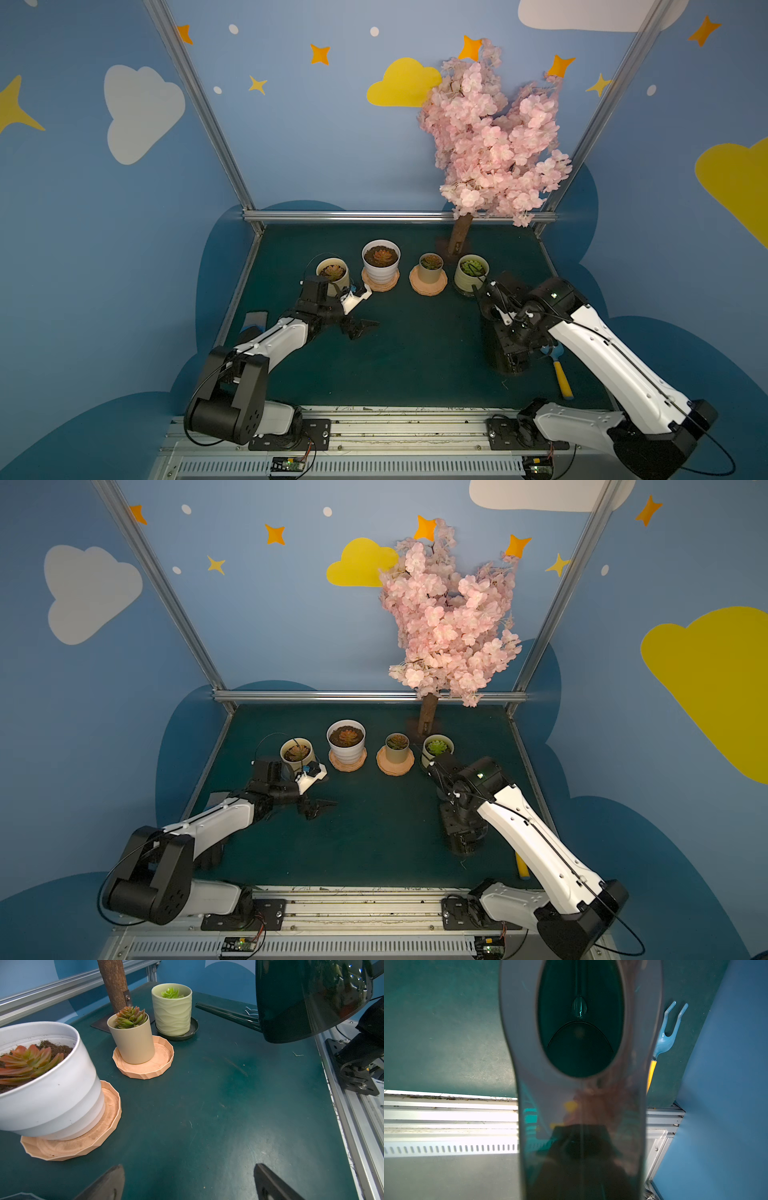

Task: Water the succulent around the soil edge
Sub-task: Water the soil of the potted plant with water.

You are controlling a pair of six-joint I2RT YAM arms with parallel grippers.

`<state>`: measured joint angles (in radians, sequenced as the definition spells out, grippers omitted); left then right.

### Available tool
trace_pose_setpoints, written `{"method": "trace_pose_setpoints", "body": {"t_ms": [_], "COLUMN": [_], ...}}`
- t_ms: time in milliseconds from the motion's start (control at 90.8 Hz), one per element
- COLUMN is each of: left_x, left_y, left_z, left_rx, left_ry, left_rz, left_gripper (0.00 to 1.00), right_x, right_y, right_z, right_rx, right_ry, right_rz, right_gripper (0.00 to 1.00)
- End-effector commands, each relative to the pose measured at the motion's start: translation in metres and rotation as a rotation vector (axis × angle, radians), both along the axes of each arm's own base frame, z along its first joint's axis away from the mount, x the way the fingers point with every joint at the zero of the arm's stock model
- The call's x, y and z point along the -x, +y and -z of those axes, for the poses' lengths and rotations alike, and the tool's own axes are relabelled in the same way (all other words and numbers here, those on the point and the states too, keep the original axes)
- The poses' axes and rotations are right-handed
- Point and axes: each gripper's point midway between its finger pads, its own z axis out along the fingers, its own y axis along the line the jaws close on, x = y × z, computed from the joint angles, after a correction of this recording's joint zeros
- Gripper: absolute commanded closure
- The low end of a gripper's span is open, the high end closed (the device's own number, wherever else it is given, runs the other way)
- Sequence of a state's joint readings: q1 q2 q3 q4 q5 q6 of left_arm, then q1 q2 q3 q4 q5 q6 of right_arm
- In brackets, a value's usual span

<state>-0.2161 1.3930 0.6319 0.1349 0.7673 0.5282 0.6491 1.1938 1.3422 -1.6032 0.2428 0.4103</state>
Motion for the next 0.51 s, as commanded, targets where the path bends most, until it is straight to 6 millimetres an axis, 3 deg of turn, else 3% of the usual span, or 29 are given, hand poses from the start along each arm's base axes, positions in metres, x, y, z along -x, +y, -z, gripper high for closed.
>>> {"method": "trace_pose_setpoints", "body": {"t_ms": [0,496], "left_x": [0.003,0.004], "left_y": [0.0,0.0], "left_z": [-0.005,-0.004], "left_rx": [0.008,0.008], "left_ry": [-0.007,-0.01], "left_rz": [0.016,0.019], "left_gripper": [0.0,0.0], "right_x": [0.014,0.027], "right_y": [-0.016,-0.022], "right_z": [-0.01,-0.012], "right_rx": [0.053,0.043], "right_ry": [0.034,0.049], "right_rz": [0.011,0.034], "right_gripper": [1.0,1.0]}}
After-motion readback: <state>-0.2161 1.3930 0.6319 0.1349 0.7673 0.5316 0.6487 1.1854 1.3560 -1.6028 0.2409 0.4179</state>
